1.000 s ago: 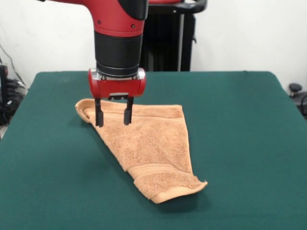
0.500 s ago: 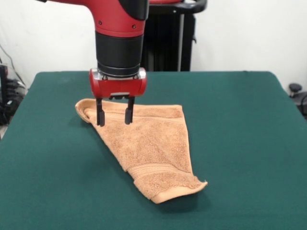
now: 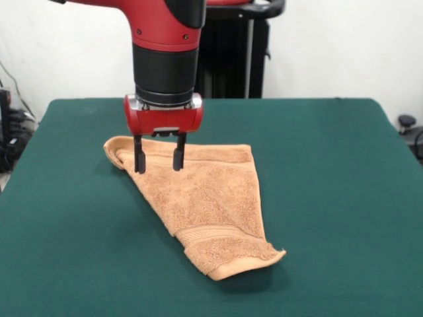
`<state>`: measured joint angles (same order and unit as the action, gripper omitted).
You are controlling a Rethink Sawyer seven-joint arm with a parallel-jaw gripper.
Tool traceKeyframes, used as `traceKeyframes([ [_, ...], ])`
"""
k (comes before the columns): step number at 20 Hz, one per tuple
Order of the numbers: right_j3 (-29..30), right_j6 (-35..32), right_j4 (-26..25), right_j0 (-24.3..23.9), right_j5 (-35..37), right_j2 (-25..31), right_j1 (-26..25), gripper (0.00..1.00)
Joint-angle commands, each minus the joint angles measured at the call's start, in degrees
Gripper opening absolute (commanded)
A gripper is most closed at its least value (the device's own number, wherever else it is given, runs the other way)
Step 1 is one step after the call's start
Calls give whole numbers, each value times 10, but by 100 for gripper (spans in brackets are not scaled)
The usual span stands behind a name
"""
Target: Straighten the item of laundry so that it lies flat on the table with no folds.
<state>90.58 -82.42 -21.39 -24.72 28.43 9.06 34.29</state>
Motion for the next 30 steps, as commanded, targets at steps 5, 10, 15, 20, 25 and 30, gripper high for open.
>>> traceKeyframes([
  [5, 44, -29, -8, 5, -26, 52, -4, 100],
  [10, 48, -28, -9, 4, -27, 53, -2, 100],
  [15, 86, -36, -11, -19, -84, 70, 22, 100],
  [20, 90, -38, -10, -19, -83, 67, 27, 100],
  [25, 93, -38, -7, -15, -75, 63, 30, 100],
  [30, 91, -35, -9, -14, -75, 64, 28, 100],
])
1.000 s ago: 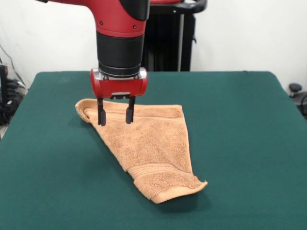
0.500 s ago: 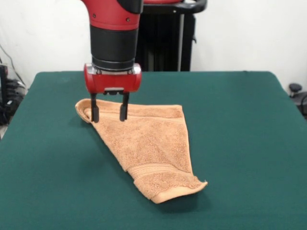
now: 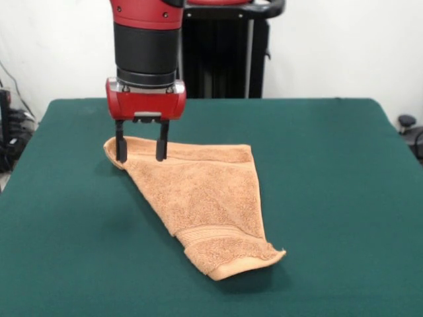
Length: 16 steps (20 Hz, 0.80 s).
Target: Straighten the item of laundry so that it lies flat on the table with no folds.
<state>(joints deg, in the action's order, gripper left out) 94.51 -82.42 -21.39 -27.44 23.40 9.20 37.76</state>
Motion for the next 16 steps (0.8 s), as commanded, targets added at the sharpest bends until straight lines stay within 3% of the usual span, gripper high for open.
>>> traceKeyframes([
  [1, 49, -34, -8, 14, -22, 63, -7, 100],
  [16, 41, -33, -10, 23, -17, 60, -13, 100],
])
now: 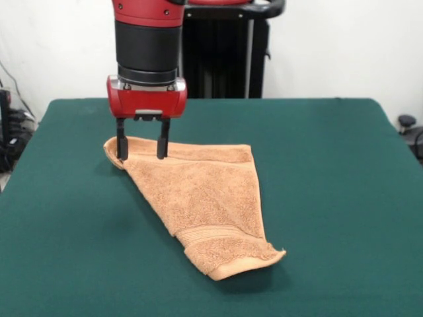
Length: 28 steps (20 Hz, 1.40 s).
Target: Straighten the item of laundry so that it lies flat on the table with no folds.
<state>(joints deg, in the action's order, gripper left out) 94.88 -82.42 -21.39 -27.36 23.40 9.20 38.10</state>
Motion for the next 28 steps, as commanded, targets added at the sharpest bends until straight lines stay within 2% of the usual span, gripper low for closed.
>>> traceKeyframes([
  [1, 34, -33, -11, 25, -16, 59, -18, 100],
  [13, -2, -59, -6, 65, -29, 47, -46, 100],
  [28, -13, -56, 7, 82, -3, 43, -42, 100],
])
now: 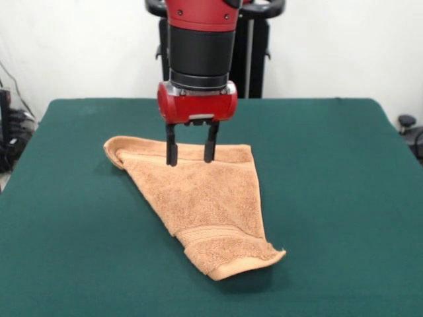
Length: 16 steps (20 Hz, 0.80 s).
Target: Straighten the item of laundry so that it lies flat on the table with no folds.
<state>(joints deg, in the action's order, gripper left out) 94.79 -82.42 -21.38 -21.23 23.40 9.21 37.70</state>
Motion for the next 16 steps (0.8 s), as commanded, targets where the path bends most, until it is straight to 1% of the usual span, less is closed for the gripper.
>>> traceKeyframes([
  [1, -15, -54, 8, 21, 1, 44, -38, 100],
  [3, -5, -51, 11, 15, -1, 51, -27, 100],
  [5, 24, -56, 10, 4, -26, 55, -4, 100],
  [8, 51, -59, 18, -2, -12, 52, 27, 100],
  [16, 53, -69, 17, 3, -13, 42, 26, 100],
])
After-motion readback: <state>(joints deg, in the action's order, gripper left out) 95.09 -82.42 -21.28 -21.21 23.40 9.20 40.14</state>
